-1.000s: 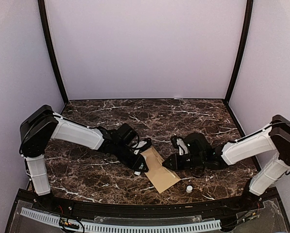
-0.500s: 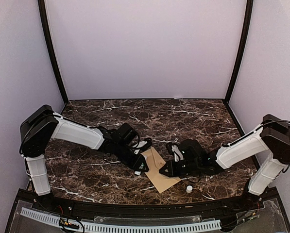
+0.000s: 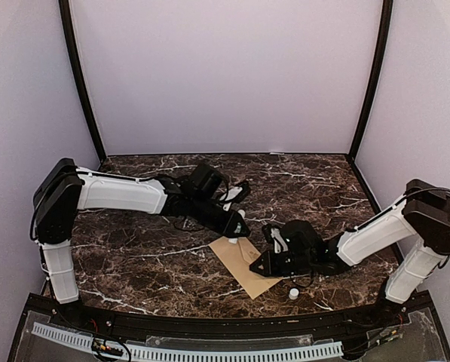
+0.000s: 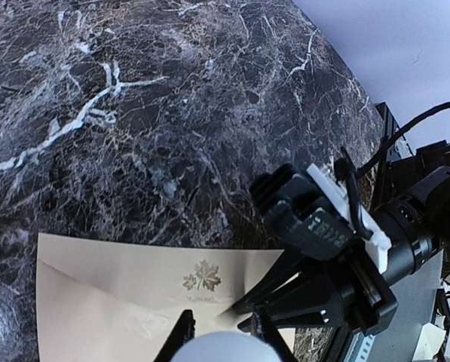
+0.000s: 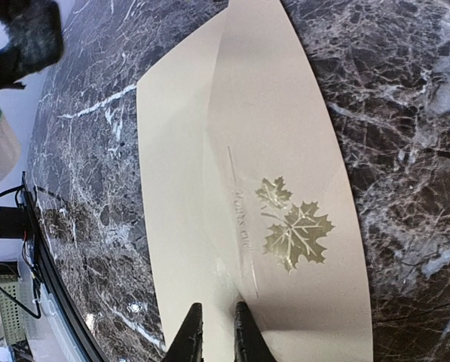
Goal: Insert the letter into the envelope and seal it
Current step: Seal the envelope flap on the envelope.
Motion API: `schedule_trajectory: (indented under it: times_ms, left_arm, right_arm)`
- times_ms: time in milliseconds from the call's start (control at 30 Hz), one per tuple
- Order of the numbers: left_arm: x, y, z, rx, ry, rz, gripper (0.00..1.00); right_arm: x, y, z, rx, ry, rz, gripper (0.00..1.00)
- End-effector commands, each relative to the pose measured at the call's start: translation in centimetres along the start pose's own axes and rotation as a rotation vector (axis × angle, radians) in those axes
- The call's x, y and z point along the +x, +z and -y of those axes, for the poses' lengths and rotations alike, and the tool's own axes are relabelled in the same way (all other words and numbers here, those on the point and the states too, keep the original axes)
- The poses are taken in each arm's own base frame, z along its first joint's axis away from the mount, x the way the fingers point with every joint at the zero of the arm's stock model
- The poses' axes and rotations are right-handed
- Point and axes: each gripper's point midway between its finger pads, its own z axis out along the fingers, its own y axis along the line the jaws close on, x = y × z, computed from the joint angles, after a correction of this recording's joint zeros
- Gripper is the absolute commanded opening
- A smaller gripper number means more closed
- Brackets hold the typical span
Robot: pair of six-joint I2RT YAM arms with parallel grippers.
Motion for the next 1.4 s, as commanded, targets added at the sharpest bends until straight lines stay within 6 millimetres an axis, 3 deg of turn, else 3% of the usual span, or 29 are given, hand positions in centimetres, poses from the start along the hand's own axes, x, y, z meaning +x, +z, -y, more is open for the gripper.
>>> schedule_trajectory:
  times_ms: [0,133,367,567,767,1167,1367]
  left_arm:
    - [-0.7,1.7,-0.5,0.020,-0.010,0.002,0.03]
    - [-0.1,3.4,-1.3,0.023,-0.026,-0.018,0.03]
    - [3.3,5.6,-3.6,-0.005,-0.062,-0.103,0.03]
    - [5.9,5.9,-5.1,-0.051,-0.076,-0.176,0.02]
    - [7.5,5.8,-5.4,-0.046,-0.072,-0.215,0.02]
    - [7.7,5.7,-5.2,-0.038,-0.084,-0.216,0.01]
    - [7.7,5.7,-5.1,-0.038,-0.079,-0.219,0.01]
  right_arm:
    - [0.7,0.2,0.0,-0.015,0.009,-0.004,0.13]
    - [0.8,0.2,0.0,-0.024,0.011,-0.003,0.13]
    - [0.8,0.2,-0.8,-0.049,0.002,-0.003,0.13]
    - [-0.1,-1.3,-2.4,-0.071,-0.014,0.025,0.14]
    - [-1.6,-3.1,-2.6,-0.027,-0.022,0.088,0.13]
    - [-2.7,-0.6,-0.3,0.046,0.006,0.112,0.00]
    - [-3.2,0.1,1.8,0.101,0.050,0.135,0.00]
